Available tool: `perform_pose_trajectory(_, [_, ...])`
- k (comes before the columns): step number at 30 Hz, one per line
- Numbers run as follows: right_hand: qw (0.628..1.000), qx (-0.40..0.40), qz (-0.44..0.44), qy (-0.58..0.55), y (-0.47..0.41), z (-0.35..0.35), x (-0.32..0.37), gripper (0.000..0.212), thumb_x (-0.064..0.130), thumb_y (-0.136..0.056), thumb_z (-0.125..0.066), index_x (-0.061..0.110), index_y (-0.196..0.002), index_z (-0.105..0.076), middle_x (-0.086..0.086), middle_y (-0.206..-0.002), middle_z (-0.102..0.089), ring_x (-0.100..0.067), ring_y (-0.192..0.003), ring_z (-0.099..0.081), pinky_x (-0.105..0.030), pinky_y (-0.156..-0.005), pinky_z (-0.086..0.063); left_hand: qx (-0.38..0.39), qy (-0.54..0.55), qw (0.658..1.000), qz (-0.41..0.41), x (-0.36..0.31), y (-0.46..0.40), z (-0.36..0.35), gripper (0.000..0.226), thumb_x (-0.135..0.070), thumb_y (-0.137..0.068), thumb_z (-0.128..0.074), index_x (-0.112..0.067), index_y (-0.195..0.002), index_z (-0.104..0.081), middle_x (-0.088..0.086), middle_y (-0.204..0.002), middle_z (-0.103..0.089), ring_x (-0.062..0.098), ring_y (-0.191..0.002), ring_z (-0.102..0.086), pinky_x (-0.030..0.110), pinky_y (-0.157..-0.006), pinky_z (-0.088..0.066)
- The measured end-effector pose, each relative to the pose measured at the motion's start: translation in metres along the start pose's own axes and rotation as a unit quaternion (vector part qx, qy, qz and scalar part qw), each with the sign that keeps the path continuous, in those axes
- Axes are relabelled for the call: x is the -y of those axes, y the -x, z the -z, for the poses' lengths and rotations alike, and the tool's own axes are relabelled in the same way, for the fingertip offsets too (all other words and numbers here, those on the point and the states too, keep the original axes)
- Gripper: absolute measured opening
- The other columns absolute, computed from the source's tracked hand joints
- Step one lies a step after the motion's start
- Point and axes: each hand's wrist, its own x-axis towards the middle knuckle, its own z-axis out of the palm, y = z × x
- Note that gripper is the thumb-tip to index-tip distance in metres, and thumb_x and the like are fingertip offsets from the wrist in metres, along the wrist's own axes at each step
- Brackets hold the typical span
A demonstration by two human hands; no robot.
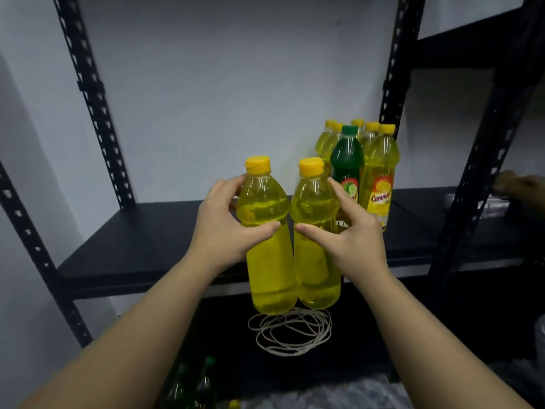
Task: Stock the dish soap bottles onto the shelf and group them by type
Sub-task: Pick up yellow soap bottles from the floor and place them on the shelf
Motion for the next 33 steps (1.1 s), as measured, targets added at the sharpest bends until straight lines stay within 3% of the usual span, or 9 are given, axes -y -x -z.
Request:
perform_pose_trajectory(5, [1.000,0.014,0.010,-0.005,-0.043,-0.009,0.007,0.101,0.057,-0.068,-0.087,0.032,-0.156,-0.044,0.015,-0.150,-0.055,0.000,-0.141,-0.046,-0.031,-0.116,-0.044,-0.026,0.000,1.000,0.011,0.003,-0.036,0.008,0.079,-0.034,-0.071,-0.094,-0.029,-0.140,-0.056,-0.011,-0.127,-0.059,0.007,-0.107,-0.063,0.021,-0.080,-0.057])
perform_pose_trajectory(10, [0.999,0.018,0.012,-0.033,-0.076,-0.029,-0.001,0.093,0.041,-0.073,-0.091,0.028,-0.154,-0.047,0.034,-0.128,-0.056,0.023,-0.117,-0.053,-0.002,-0.092,-0.043,-0.047,0.008,0.999,0.020,0.018,-0.064,0.009,0.081,-0.032,-0.072,-0.094,-0.027,-0.144,-0.056,-0.007,-0.133,-0.062,0.012,-0.111,-0.065,0.025,-0.084,-0.058])
perform_pose_trajectory(12, [0.999,0.011,0.008,-0.031,-0.088,-0.038,-0.008,0.094,0.041,-0.073,-0.091,0.025,-0.155,-0.047,0.033,-0.131,-0.056,0.024,-0.116,-0.052,0.000,-0.091,-0.042,-0.057,0.010,0.998,0.026,0.025,-0.073,0.007,0.082,-0.031,-0.072,-0.094,-0.026,-0.145,-0.055,-0.007,-0.133,-0.063,0.014,-0.111,-0.066,0.026,-0.084,-0.059])
perform_pose_trajectory(14, [1.000,0.008,0.003,-0.027,-0.096,-0.047,-0.014,0.098,0.046,-0.072,-0.091,0.025,-0.156,-0.046,0.021,-0.142,-0.058,0.014,-0.123,-0.053,-0.005,-0.098,-0.044,-0.064,0.010,0.997,0.030,0.033,-0.082,0.006,0.083,-0.031,-0.073,-0.094,-0.026,-0.145,-0.055,-0.007,-0.134,-0.063,0.016,-0.111,-0.067,0.026,-0.083,-0.059])
perform_pose_trajectory(17, [0.999,0.011,-0.010,-0.034,-0.107,-0.060,-0.024,0.100,0.050,-0.071,-0.090,0.025,-0.157,-0.045,0.020,-0.143,-0.055,0.023,-0.118,-0.050,-0.011,-0.102,-0.046,-0.064,0.000,0.998,0.029,0.048,-0.091,0.004,0.082,-0.033,-0.074,-0.093,-0.028,-0.145,-0.055,-0.006,-0.135,-0.063,0.017,-0.111,-0.066,0.026,-0.082,-0.058])
perform_pose_trajectory(21, [0.999,0.015,-0.035,-0.031,-0.115,-0.077,-0.038,0.106,0.062,-0.067,-0.088,0.029,-0.158,-0.043,0.012,-0.146,-0.060,-0.003,-0.131,-0.057,-0.036,-0.108,-0.053,-0.067,-0.011,0.997,0.036,0.066,-0.099,0.001,0.081,-0.033,-0.075,-0.092,-0.029,-0.146,-0.054,-0.006,-0.136,-0.062,0.015,-0.111,-0.065,0.023,-0.082,-0.056])
perform_pose_trajectory(24, [0.998,0.009,-0.046,-0.029,-0.116,-0.088,-0.046,0.106,0.060,-0.068,-0.088,0.030,-0.158,-0.041,0.010,-0.149,-0.058,-0.008,-0.135,-0.055,-0.040,-0.109,-0.052,-0.067,-0.013,0.997,0.046,0.080,-0.101,-0.004,0.081,-0.033,-0.075,-0.092,-0.029,-0.146,-0.054,-0.006,-0.136,-0.062,0.015,-0.111,-0.066,0.024,-0.082,-0.057])
perform_pose_trajectory(30, [0.998,-0.003,-0.062,-0.019,-0.118,-0.096,-0.054,0.101,0.060,-0.075,-0.085,0.034,-0.160,-0.036,0.013,-0.151,-0.054,-0.009,-0.137,-0.051,-0.034,-0.111,-0.049,-0.056,-0.006,0.996,0.062,0.097,-0.101,-0.012,0.084,-0.036,-0.077,-0.091,-0.029,-0.150,-0.050,-0.007,-0.140,-0.060,0.016,-0.114,-0.065,0.029,-0.085,-0.060])
perform_pose_trajectory(33, [0.998,0.009,-0.068,0.005,-0.116,-0.094,-0.058,0.098,0.058,-0.079,-0.083,0.037,-0.160,-0.032,0.020,-0.144,-0.051,-0.002,-0.127,-0.045,-0.018,-0.098,-0.043,-0.042,0.024,0.995,0.085,0.099,-0.097,-0.018,0.081,-0.037,-0.080,-0.088,-0.030,-0.150,-0.048,-0.009,-0.139,-0.060,0.015,-0.117,-0.065,0.040,-0.091,-0.062])
